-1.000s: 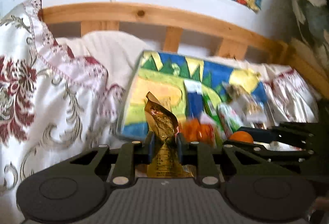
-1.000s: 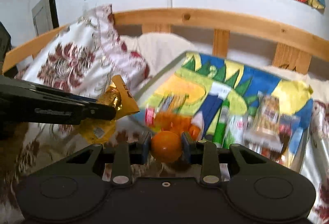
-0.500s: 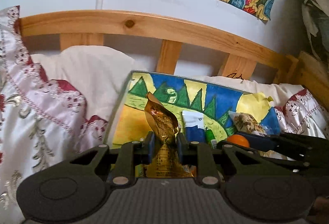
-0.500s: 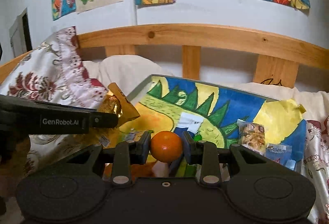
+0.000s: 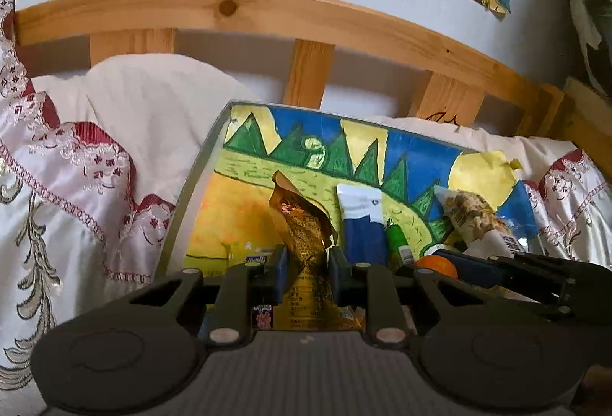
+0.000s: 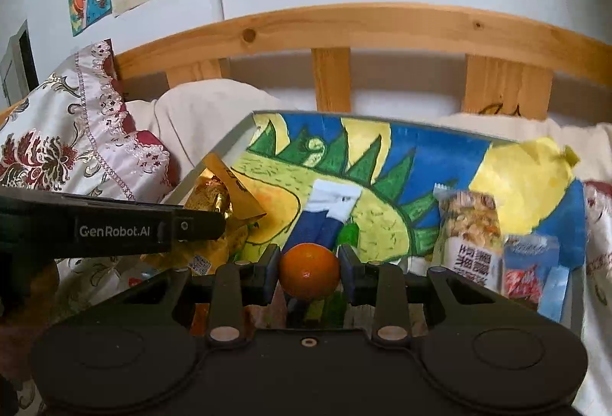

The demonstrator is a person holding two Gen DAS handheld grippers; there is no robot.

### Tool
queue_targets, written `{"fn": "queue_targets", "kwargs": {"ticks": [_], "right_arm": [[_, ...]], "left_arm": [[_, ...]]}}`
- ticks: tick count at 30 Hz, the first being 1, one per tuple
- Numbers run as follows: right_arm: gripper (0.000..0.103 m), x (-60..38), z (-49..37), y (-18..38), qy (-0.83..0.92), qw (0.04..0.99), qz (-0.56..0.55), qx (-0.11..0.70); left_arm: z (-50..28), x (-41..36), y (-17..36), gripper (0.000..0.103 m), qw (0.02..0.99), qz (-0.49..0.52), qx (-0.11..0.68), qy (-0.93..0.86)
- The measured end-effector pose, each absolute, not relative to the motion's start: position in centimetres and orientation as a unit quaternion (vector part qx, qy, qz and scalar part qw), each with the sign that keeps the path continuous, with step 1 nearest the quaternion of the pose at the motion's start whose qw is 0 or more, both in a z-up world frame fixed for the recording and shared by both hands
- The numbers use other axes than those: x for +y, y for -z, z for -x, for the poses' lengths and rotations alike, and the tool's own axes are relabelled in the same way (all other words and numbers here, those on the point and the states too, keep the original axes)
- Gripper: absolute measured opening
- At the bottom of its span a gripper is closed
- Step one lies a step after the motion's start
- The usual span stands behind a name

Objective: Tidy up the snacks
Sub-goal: 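Lower gold packet into tray, open left tool while right releases orange there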

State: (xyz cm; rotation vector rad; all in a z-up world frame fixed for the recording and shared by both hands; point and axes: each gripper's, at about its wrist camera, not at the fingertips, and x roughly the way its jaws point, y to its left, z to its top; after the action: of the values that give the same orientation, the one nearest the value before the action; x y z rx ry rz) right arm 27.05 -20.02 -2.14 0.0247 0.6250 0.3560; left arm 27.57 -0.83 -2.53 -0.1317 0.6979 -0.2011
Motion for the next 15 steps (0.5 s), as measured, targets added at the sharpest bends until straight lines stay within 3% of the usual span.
{"fn": "queue_targets", "kwargs": {"ticks": [15], "right_arm": [[0.036,-20.12,-26.83,2.75,-0.174,0.934,-0.013,0.312]], "left_arm": [[-27.75,-0.72,2.93,0.034,0.929,0.073,0.351,0.09]]}}
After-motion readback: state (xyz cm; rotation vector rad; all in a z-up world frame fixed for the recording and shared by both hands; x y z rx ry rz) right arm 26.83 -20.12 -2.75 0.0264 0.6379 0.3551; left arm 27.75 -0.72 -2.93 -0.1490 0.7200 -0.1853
